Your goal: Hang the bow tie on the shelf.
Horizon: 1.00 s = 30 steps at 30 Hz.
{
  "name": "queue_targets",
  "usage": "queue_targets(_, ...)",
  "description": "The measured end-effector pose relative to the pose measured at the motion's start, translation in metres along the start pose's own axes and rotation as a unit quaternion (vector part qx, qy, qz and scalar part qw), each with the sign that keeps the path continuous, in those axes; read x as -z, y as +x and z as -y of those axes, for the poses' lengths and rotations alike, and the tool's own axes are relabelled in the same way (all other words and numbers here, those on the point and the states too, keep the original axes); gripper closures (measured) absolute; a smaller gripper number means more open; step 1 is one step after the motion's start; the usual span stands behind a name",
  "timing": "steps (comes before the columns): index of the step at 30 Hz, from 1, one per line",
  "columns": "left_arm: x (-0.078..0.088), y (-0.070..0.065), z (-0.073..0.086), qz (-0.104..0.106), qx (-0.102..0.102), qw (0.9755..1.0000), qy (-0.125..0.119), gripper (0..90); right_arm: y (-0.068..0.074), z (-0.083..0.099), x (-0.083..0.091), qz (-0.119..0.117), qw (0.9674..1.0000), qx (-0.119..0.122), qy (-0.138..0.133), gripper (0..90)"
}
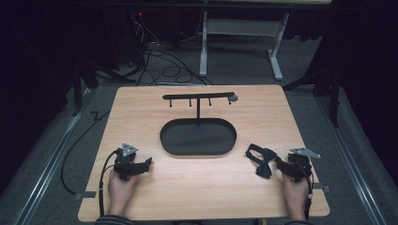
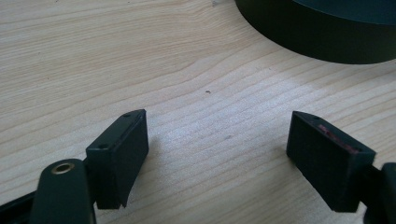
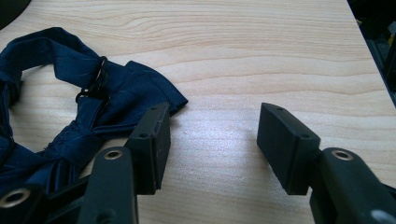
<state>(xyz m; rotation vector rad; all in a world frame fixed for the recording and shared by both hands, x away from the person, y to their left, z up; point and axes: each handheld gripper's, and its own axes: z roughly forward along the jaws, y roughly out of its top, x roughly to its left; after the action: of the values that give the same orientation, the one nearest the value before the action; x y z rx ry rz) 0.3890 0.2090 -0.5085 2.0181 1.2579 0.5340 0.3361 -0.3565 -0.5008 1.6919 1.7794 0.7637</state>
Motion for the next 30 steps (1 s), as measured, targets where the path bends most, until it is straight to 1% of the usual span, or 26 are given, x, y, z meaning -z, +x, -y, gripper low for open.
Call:
queue_targets(10,0.0,0.0001,0.0,0.001,0.001,1.0,0.0,21.2,0.0,0.0,0.0001,-0.001,1.0,-0.001,0.0,45.5)
queue_targets(12,0.0,0.0001,0.0,0.001,0.001,1.0,0.0,21.2,-0.0001,-0.0001,-0.0001,-0.001,1.0,0.003,-0.001,45.2)
queue_targets(14,0.0001,0.0001,-0.0001,0.001,0.0,1.0,0.001,21.2,-0.0001,-0.0001,-0.0002,-0.003,1.0,0.003,0.0,44.2)
queue_targets(16,0.0001,0.0001,-0.0001,0.001,0.0,1.0,0.001,21.2,0.0003,-0.0003,-0.0005,-0.008,0.9999,0.009,0.0,41.1)
queue_targets(20,0.0001,0.0002,-0.0001,0.001,0.0,1.0,0.001,21.2,0.0,-0.0005,-0.0007,-0.01,0.9999,0.01,0.001,41.0)
queue_targets(24,0.0,0.0001,-0.0001,0.0,0.001,1.0,0.0,21.2,-0.0019,-0.0011,-0.0007,-0.015,0.9999,0.003,0.001,42.1)
queue_targets(25,0.0001,0.0002,-0.0001,0.0,0.0,1.0,0.001,21.2,-0.0031,-0.0013,0.0,-0.019,0.9998,-0.006,0.002,43.6)
queue_targets(26,0.0001,0.0,-0.0001,0.001,0.001,1.0,0.001,21.2,-0.0037,-0.0013,0.0004,-0.022,0.9997,-0.008,0.002,44.7)
queue_targets(30,0.0002,0.0002,-0.0001,0.001,0.002,1.0,0.001,21.4,-0.0022,-0.0001,0.0018,-0.023,0.9997,-0.004,0.0,46.9)
